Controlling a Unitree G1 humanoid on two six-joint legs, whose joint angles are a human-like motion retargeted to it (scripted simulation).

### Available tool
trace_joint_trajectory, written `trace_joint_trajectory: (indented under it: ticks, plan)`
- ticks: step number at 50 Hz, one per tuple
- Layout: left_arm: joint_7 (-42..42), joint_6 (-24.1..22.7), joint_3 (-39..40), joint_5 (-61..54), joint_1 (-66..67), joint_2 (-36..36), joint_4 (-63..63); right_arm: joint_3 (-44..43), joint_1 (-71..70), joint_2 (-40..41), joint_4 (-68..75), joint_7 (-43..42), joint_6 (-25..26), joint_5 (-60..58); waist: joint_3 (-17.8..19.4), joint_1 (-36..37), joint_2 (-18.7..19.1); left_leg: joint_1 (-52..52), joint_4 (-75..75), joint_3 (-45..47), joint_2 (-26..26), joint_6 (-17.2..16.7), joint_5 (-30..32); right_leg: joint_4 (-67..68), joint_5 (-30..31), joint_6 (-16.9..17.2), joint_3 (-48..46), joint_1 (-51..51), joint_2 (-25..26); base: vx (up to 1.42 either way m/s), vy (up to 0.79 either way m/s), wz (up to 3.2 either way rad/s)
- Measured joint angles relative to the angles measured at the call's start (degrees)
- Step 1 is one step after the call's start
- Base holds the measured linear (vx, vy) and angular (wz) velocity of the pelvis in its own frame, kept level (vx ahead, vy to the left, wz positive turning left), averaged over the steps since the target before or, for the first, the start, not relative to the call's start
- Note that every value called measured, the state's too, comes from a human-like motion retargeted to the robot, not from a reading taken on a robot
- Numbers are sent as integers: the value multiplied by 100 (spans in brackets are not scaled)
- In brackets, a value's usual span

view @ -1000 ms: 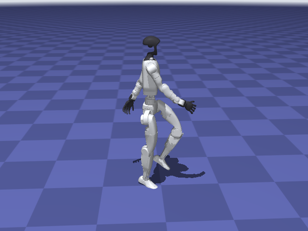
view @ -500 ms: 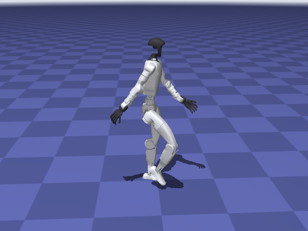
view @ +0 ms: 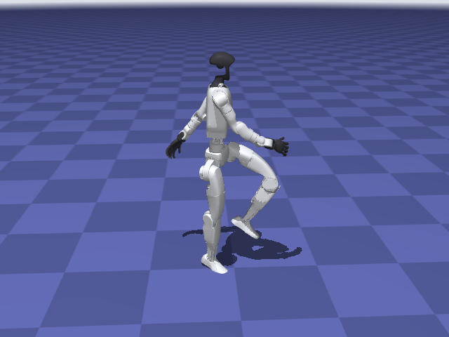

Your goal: Upper body actions

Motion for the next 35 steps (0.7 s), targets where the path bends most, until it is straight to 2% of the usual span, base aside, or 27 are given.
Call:
trace_joint_trajectory:
  ticks: [2, 4, 6, 8, 9, 10, 11, 12, 13, 15, 17, 18, 20, 22, 25, 28, 30, 33, 35]
  plan:
    - [-19, -65, -194, -102, -136, -17, 0, 66, 255, 40, 90, -64, 33, -162, -202, -293, 23, 632, -504, -7, -131, 7, 147, -43, -64, 27, -37, 83, 30, 15, 12, 86]
    - [-98, -80, -673, -164, -574, -19, 0, 25, 773, 24, 306, -180, 70, -341, -443, -756, 329, 1467, -1413, -321, -483, 97, 420, -56, -226, 23, -472, 320, 248, 27, 12, 147]
    - [-187, -122, -1209, -65, -1072, -98, 0, -162, 1456, 18, 677, -211, 177, -582, -692, -1127, 478, 2659, -3050, -460, -1000, 244, 766, 34, -415, 54, -759, 449, 299, 40, 12, 113]
    - [-77, -305, -1798, -10, -1664, -250, 0, -587, 2281, -32, 1149, -350, 476, -995, -856, -1304, 606, 4086, -5340, -785, -1555, 69, 1099, 345, -600, 53, -881, 515, 345, 56, 9, 57]
    - [100, -470, -2101, 7, -1996, -363, 0, -866, 2693, -75, 1465, -516, 693, -1100, -898, -1335, 696, 4796, -6301, -938, -1751, 64, 449, 673, -536, 16, -1012, 503, 383, 67, 5, 36]
    - [316, -657, -2409, 22, -2340, -489, 0, -1159, 3097, -124, 1814, -715, 924, -1145, -927, -1359, 795, 5494, -7125, -1065, -1909, 134, -605, 1068, -397, -35, -1194, 474, 417, 52, -4, 47]
    - [394, -770, -2499, 43, -2794, -697, 0, -1427, 3332, -230, 2256, -861, 1100, -1065, -955, -1541, 1001, 5693, -7577, -1132, -1797, 334, -745, 1972, 319, -153, -1552, 168, 255, 26, -16, 59]
    - [382, -868, -2558, 49, -3313, -879, -6, -1680, 3508, -349, 2673, -978, 1297, -947, -933, -1745, 1143, 5783, -7935, -1244, -1709, 471, -805, 2970, 960, -207, -1680, -311, 62, -18, -33, 76]
    - [189, -936, -2552, 27, -3959, -1008, -25, -1904, 3567, -495, 3039, -1039, 1537, -752, -813, -1993, 1154, 5656, -8110, -1444, -1668, 483, -704, 4155, 1451, -133, -1349, -1134, -193, -43, -34, 95]
    - [-269, -1082, -2727, -56, -5097, -1218, -334, -2236, 3834, -778, 3609, -1244, 1772, -169, -379, -2433, 1146, 5616, -8293, -1705, -1842, 626, -509, 6060, 1252, -419, -1158, -2225, -679, -59, -21, 104]
    - [-774, -1077, -2947, 91, -6059, -1218, -943, -2496, 4353, -894, 3609, -1190, 2013, 330, 80, -2674, 1159, 5601, -8316, -1831, -1889, 650, -366, 7172, 977, -488, -946, -3077, -863, -57, -11, 95]
    - [-875, -1053, -2779, 522, -6336, -1242, -1381, -2542, 4571, -909, 3609, -1114, 2191, 501, 249, -2908, 1216, 5611, -8354, -2014, -1838, 652, -299, 7517, 910, -439, -954, -3419, -883, -39, -17, 120]
    - [-684, -1092, -2738, 910, -6765, -1270, -1958, -2598, 5059, -943, 3609, -1376, 2557, 648, 291, -3322, 1356, 5534, -8405, -2269, -1631, 579, -198, 7856, 786, -356, -950, -4063, -699, -8, -19, 96]
    - [-347, -1414, -2809, 989, -6845, -1430, -2373, -2860, 5595, -940, 3609, -2040, 2545, 858, 33, -3411, 1429, 5425, -8491, -2342, -1561, 536, -139, 7900, 632, -355, -933, -4574, -624, 24, -14, 21]
    - [-293, -1770, -3096, 728, -6905, -1569, -2716, -3300, 6216, -838, 3609, -2552, 2004, 1400, -255, -3254, 1352, 5431, -8606, -2298, -1631, 547, -132, 7686, 442, -537, -1132, -4618, -896, 22, -9, -11]
    - [-627, -1659, -3098, 913, -6795, -1569, -2650, -3359, 6287, -673, 3609, -2382, 1840, 1864, -202, -2973, 1102, 5640, -8671, -2129, -1722, 487, -195, 6900, 718, -354, -1062, -3829, -718, 3, 2, -48]
    - [-652, -1535, -3102, 968, -6504, -1692, -2440, -3275, 6269, -600, 3609, -2294, 1811, 1960, -398, -2734, 1132, 5647, -8678, -2025, -1644, 425, -287, 6050, 1053, -330, -1221, -3103, -511, 11, 13, -91]
    - [-608, -1553, -3215, 670, -5554, -1653, -1936, -2702, 5765, -695, 3609, -2159, 1981, 1957, -628, -2049, 957, 5838, -8588, -1421, -1764, 369, -563, 4565, 1307, -313, -707, -2037, -170, 18, 22, -156]
    - [-503, -1501, -3261, 628, -4657, -1575, -1561, -2303, 5255, -696, 3609, -1967, 2155, 1800, -810, -1703, 941, 5849, -8296, -1180, -1782, 274, -739, 3146, 1059, 106, -299, -1161, 151, 9, 24, -94]
